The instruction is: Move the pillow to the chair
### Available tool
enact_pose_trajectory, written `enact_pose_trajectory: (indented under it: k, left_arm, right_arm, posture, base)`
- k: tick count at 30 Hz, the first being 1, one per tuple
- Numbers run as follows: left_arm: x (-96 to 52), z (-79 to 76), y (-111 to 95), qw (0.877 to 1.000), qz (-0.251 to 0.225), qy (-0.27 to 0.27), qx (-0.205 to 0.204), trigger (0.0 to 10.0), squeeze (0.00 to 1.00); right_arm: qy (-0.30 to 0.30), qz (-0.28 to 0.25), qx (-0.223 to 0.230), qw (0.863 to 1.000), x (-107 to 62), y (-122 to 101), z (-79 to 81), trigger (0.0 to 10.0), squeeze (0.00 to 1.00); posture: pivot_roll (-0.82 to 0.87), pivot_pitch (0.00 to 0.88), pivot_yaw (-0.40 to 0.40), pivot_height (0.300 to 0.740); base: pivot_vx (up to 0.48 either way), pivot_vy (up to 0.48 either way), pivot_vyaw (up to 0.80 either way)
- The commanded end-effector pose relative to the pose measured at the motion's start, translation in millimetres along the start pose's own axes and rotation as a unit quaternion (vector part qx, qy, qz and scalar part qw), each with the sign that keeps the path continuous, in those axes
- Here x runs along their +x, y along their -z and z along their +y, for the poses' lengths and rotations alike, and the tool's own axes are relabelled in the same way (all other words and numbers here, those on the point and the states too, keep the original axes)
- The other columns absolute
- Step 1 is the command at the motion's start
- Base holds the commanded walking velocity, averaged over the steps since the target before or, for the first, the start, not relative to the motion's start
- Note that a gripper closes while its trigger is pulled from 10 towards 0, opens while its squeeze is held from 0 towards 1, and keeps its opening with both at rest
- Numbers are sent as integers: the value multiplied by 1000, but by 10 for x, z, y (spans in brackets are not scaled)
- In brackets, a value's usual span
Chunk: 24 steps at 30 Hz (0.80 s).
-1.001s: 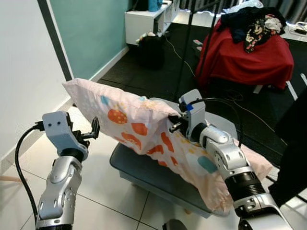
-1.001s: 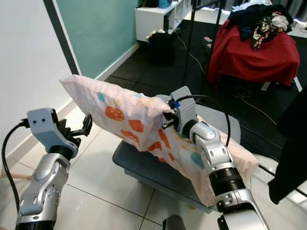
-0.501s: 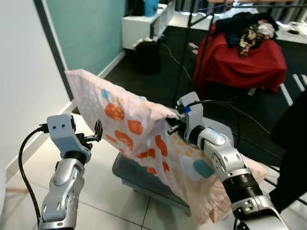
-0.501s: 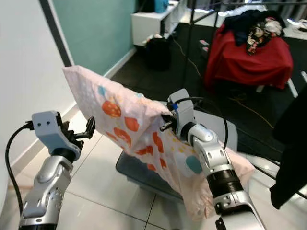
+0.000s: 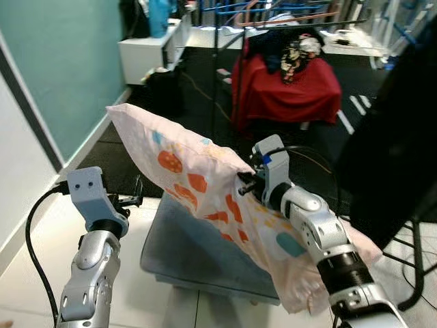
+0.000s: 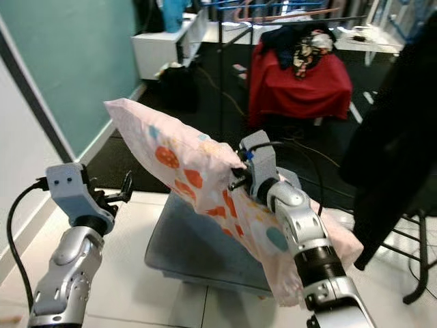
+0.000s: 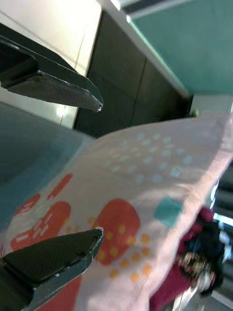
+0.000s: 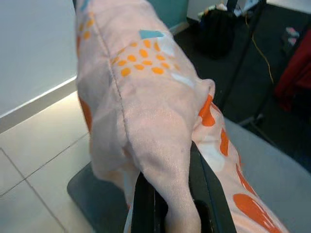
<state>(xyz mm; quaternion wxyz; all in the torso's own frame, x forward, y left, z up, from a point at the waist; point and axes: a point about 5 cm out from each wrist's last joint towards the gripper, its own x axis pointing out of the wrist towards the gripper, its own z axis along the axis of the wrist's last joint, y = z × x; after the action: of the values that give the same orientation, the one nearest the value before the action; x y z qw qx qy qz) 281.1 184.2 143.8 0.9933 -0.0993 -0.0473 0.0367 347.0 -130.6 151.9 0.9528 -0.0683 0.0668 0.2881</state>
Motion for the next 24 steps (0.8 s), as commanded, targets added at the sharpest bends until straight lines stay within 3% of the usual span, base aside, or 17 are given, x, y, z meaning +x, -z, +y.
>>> enact_pose_trajectory:
  k: [1, 3, 24]
  left_arm:
    - [-39, 19, 72, 1000, 15, 2, 8, 10000, 0]
    - [-43, 15, 75, 1000, 17, 6, 11, 10000, 0]
    - [-60, 6, 87, 1000, 26, 4, 3, 10000, 0]
  right_arm:
    - [-24, -61, -20, 998, 14, -264, 76, 10000, 0]
    - [-27, -60, -21, 998, 16, -264, 89, 10000, 0]
    - [-47, -55, -30, 997, 14, -235, 201, 10000, 0]
  posture:
    - [-175, 0, -27, 736]
    - [-174, 0, -27, 736]
    - [-175, 0, -21, 736]
  base:
    - [0, 0, 775]
    - [0, 0, 775]
    - [0, -432, 775]
